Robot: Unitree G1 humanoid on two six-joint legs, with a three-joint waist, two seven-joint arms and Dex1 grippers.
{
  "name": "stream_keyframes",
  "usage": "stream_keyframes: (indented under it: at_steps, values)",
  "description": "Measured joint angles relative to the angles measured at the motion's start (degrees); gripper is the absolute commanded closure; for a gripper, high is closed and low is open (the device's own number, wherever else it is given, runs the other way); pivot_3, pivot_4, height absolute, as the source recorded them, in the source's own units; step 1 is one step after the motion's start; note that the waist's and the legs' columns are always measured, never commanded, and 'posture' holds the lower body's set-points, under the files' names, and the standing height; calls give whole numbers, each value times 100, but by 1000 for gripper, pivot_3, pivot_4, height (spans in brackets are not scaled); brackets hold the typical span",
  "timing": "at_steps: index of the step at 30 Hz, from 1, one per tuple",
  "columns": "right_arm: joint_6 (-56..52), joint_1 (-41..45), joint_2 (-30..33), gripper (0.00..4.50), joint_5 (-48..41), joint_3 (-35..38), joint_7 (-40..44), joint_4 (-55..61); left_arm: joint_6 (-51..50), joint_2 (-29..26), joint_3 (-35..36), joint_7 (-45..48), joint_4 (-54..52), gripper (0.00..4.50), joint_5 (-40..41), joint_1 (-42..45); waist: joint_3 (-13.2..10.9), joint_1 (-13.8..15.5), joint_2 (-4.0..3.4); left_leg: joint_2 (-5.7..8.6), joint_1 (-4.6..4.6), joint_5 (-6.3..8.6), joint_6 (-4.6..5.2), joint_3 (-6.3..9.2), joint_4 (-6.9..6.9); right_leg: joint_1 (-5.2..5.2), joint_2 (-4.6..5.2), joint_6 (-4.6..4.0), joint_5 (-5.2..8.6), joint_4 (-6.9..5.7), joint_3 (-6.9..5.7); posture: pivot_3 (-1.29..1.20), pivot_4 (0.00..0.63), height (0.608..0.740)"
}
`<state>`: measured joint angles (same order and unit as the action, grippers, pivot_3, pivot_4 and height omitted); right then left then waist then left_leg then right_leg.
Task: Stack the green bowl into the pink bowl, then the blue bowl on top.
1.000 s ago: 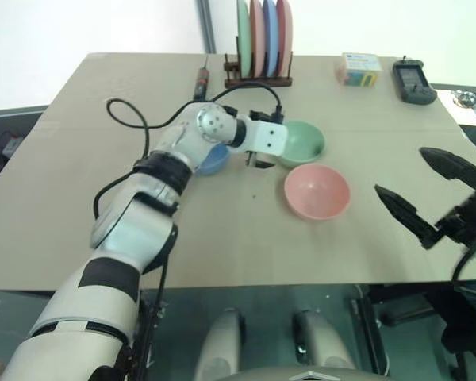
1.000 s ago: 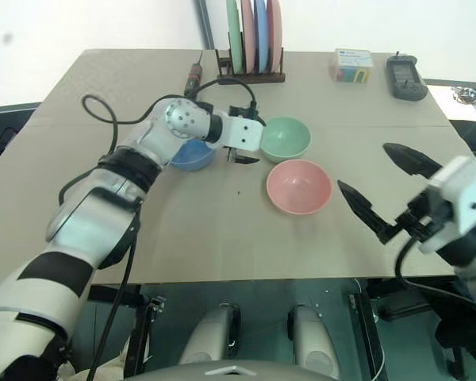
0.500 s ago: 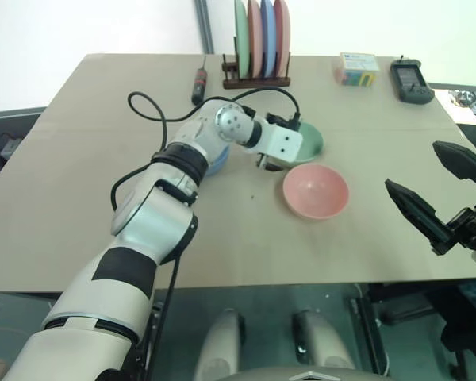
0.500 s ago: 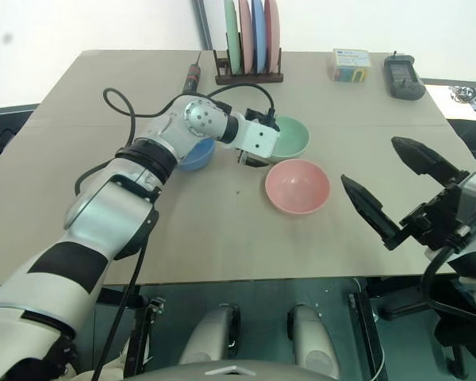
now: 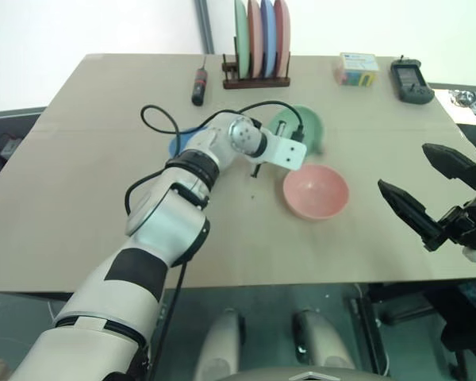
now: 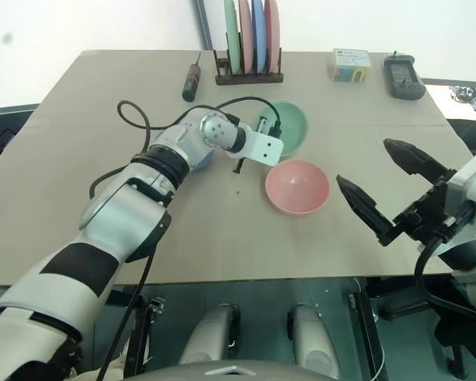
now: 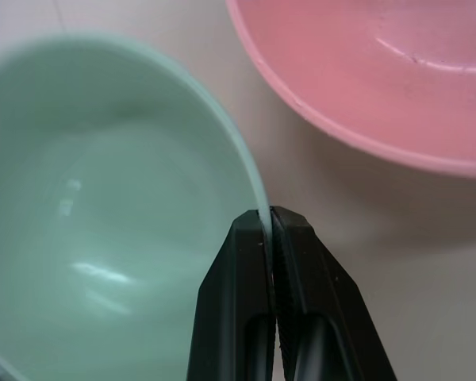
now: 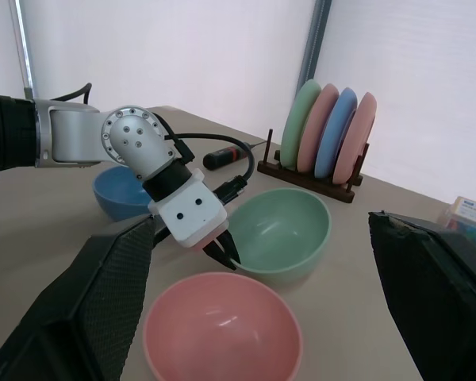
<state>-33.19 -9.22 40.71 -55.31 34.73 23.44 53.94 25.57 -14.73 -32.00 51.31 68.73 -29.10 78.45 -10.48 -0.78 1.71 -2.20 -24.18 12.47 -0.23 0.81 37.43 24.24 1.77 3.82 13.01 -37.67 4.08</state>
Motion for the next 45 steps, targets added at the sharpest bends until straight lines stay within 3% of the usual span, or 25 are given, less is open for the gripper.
stream_keyframes:
  at_steps: [7,11,16,23,26,28,30,33,36,40,45]
  values:
    - [255,-309,-1,0,224,21,146,0,114,-66,323,558,-74,4445,361,1,0,1,0,0,-1,0,0,0,0,0,0,-3,-2,0,0,0,150,740]
    - [399,-620,-13,0,279,218,288,-4,184,-264,659,1333,-412,4445,825,0,0,0,0,0,-1,0,0,0,0,0,0,-4,-2,-1,0,0,150,740]
    - [513,-1267,-110,0,282,592,506,4,-202,-507,1116,3267,-2200,4445,2232,-332,3,2,-4,-1,5,0,0,-1,0,-6,2,-6,-2,0,1,0,150,740]
    - [701,-1739,-237,0,212,898,604,87,-1115,-545,993,4059,-3792,4445,2867,-1049,5,-11,-8,-4,43,-1,1,-2,8,-40,-1,-10,21,-7,4,0,150,740]
    - [731,-1759,-240,0,199,897,590,129,-1202,-537,864,4096,-4059,3678,2912,-1257,6,-13,-9,-4,46,-1,1,-2,14,-45,-1,-8,23,-8,4,0,150,740]
    - [731,-1749,-238,0,199,888,577,129,-1202,-548,849,4091,-4064,2771,2896,-1319,6,-10,-9,-4,46,-1,1,-1,14,-45,-2,-8,23,-8,3,0,150,740]
    - [731,-1739,-238,0,199,886,571,130,-1202,-552,837,4087,-4064,2515,2877,-1343,6,-8,-9,-4,45,-1,1,0,14,-45,-2,-8,23,-8,3,0,150,740]
    - [723,-1516,-90,0,201,636,532,123,-1400,-609,872,3805,-4200,2515,2811,-1409,6,-7,-9,-3,44,0,1,1,14,-45,-2,-8,23,-6,2,0,150,740]
    - [715,-1016,150,0,204,157,594,71,-2264,-1105,1071,3090,-4596,2515,2444,-1524,6,-92,-10,-8,48,-1,1,2,13,-44,-7,-6,24,-11,4,0,150,740]
    - [714,-60,377,0,329,-776,890,-357,-3367,-2625,1359,2218,-5764,2515,1379,-2419,8,-275,-16,-16,61,-1,1,-4,-4,-42,-13,-5,23,-18,11,0,150,740]
    - [715,1061,484,0,533,-1662,1481,-1156,-5329,-3615,1642,2040,-7387,2515,426,-3468,2,-112,-4,-12,37,0,1,7,5,-35,-8,-10,25,-5,-6,0,150,740]
